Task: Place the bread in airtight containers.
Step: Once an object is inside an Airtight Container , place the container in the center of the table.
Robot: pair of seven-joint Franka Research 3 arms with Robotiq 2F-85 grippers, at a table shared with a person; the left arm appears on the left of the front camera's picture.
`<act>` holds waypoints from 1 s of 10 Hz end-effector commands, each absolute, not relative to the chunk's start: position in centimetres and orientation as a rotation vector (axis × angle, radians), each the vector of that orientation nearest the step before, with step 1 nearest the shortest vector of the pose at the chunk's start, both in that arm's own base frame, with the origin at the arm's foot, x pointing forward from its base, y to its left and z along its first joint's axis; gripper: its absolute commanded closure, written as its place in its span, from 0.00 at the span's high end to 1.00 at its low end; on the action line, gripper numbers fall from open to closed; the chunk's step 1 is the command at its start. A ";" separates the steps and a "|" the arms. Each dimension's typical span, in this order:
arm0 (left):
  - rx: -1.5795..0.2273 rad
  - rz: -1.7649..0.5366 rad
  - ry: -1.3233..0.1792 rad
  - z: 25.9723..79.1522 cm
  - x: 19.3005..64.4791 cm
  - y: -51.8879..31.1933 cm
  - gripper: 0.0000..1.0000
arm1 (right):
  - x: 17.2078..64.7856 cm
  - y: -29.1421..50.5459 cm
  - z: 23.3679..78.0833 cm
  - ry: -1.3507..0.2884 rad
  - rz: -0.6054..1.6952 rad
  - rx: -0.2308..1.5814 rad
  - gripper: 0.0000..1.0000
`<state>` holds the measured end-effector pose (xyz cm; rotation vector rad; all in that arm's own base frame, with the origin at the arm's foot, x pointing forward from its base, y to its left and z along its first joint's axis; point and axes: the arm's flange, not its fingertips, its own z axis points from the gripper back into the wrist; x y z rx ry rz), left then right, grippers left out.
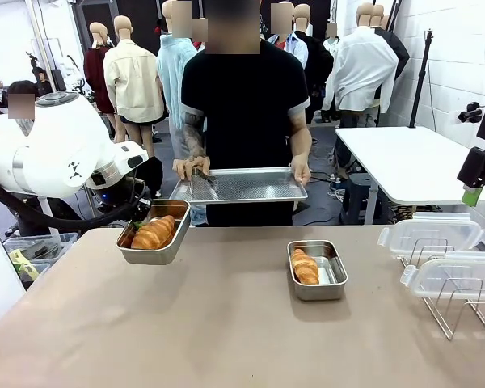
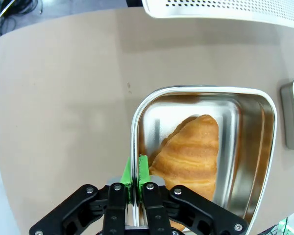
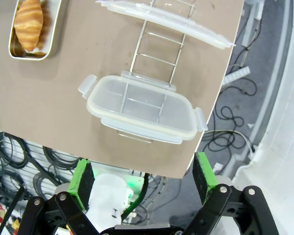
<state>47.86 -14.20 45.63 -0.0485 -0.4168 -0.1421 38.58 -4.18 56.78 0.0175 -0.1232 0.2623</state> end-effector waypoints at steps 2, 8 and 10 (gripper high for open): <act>-0.053 -0.148 -0.430 45.9 47.9 -14.0 0.00 | 38.4 -4.0 56.6 -0.118 0.243 0.010 1.00; -0.053 -0.148 -0.430 45.9 47.9 -14.0 0.00 | 38.4 -4.0 56.6 -0.118 0.243 0.010 1.00; -0.053 -0.148 -0.430 45.9 47.9 -14.0 0.00 | 38.4 -4.0 56.6 -0.118 0.243 0.010 1.00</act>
